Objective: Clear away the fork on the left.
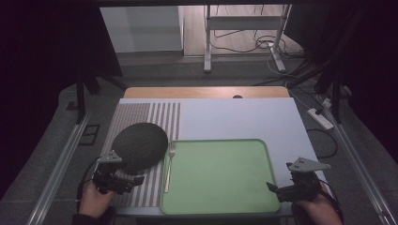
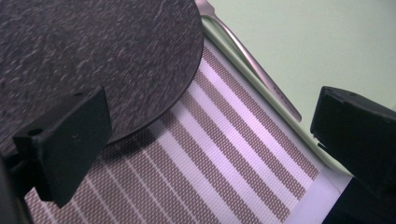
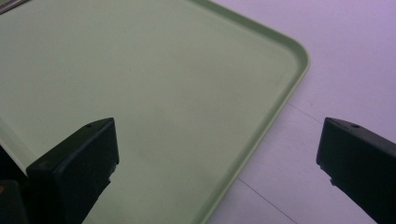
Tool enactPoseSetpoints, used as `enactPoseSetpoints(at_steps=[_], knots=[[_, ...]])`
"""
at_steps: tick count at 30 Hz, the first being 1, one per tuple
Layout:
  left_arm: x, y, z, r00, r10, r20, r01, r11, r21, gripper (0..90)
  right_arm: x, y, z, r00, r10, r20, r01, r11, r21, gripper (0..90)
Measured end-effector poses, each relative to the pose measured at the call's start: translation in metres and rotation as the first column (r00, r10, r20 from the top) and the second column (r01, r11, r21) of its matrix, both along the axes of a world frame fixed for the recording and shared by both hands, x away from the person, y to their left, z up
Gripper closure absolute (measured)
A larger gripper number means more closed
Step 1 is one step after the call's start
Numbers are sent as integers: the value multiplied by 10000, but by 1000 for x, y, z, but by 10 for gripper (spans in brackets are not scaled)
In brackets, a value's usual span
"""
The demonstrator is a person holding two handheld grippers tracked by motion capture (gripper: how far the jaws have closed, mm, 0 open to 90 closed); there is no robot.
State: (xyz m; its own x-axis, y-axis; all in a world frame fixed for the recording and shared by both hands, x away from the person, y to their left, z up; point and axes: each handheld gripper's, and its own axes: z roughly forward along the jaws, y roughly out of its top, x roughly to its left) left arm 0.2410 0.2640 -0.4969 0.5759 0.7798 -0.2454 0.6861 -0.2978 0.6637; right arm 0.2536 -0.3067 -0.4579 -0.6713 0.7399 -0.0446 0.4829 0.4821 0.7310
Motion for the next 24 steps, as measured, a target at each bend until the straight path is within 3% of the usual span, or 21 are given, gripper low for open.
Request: enactPoseSetpoints(at_steps=[10,24], knots=[[-13,9,3,9990,419,177,-422,9990,171,0,0,0,0,9999,-113,18,113,9999,9,0],[-30,12,6,9960,801,402,-820,9955,481,0,2,0,0,9971,-763,23,763,9970,-110,0]])
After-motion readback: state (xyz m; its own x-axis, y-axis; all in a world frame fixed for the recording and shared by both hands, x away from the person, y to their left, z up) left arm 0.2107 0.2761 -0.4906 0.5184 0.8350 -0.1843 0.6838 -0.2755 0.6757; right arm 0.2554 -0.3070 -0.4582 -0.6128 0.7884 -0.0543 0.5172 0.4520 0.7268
